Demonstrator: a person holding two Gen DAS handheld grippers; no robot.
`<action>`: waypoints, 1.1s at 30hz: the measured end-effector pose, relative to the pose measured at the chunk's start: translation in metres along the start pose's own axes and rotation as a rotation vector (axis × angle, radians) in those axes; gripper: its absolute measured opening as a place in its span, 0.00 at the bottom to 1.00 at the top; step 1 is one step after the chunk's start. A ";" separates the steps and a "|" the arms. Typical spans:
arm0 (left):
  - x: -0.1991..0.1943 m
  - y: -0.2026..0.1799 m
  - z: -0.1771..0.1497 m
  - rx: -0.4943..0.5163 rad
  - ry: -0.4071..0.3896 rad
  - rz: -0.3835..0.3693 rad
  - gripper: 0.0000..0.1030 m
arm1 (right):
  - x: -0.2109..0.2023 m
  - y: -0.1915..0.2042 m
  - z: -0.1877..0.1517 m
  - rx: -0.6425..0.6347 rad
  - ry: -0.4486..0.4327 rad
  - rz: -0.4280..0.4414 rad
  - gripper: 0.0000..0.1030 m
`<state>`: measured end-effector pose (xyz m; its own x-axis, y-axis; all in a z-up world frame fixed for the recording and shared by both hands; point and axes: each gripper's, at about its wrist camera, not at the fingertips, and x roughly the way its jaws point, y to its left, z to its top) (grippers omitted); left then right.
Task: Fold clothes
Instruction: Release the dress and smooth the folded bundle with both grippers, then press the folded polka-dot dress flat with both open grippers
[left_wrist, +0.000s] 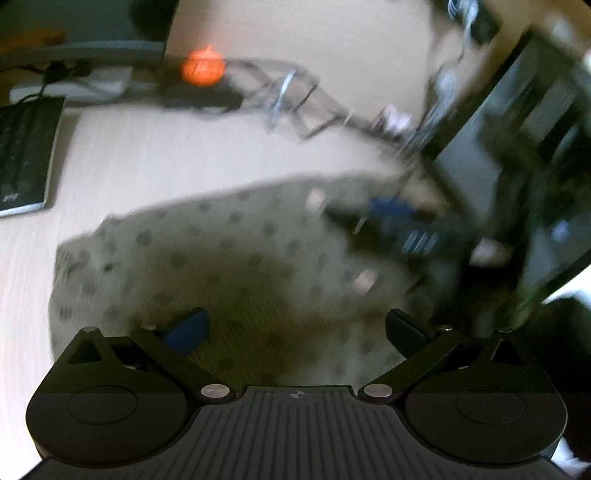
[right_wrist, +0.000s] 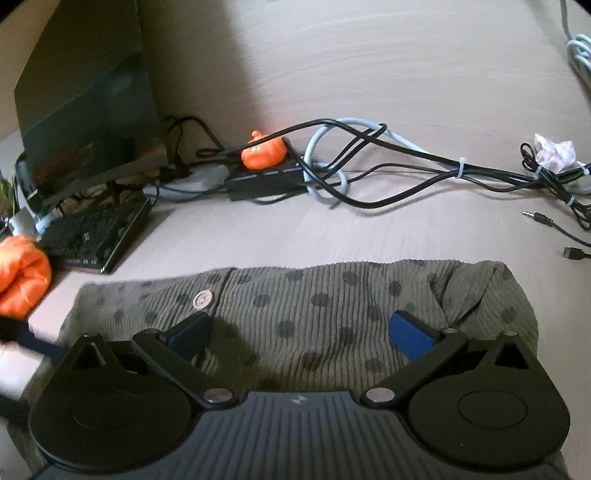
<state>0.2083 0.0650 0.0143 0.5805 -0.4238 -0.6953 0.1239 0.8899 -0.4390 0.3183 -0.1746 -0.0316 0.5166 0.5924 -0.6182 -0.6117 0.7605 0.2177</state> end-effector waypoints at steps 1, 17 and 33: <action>-0.005 0.002 0.006 -0.004 -0.041 0.004 1.00 | -0.001 0.004 -0.001 -0.012 0.001 -0.011 1.00; 0.034 0.020 0.014 -0.007 -0.003 0.198 1.00 | 0.005 -0.021 0.012 -0.010 0.037 -0.101 1.00; 0.035 0.018 0.012 0.006 -0.008 0.207 1.00 | -0.041 0.014 -0.027 0.058 0.039 -0.022 1.00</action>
<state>0.2408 0.0686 -0.0111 0.6003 -0.2307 -0.7658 0.0065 0.9589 -0.2837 0.2730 -0.1954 -0.0239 0.5056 0.5653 -0.6518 -0.5642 0.7882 0.2459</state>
